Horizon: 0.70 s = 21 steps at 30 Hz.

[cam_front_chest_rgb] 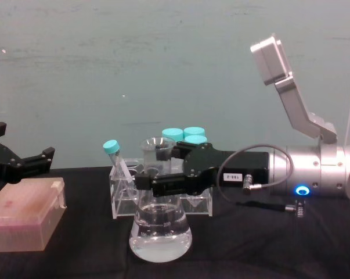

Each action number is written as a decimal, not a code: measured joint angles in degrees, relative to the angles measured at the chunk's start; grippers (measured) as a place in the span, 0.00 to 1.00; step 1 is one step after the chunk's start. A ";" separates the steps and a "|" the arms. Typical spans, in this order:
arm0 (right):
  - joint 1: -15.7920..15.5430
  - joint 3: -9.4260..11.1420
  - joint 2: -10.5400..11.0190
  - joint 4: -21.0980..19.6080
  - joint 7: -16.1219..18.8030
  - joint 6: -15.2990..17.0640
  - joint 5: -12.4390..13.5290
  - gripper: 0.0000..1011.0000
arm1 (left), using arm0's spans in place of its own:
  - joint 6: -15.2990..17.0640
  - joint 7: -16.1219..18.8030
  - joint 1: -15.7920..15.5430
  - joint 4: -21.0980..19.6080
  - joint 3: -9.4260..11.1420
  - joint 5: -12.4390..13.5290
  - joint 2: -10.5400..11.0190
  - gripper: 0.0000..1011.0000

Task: Place the experimental apparatus aside using one hand.

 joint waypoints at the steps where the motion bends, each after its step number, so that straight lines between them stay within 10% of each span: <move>1: 0.06 0.00 -0.01 0.06 0.07 0.07 0.00 0.99 | 0.00 0.00 0.00 0.00 0.00 0.00 0.00 0.99; 21: 0.17 0.00 -0.01 0.13 0.19 0.26 0.02 0.98 | 0.00 0.00 0.00 0.00 0.00 0.00 0.00 0.99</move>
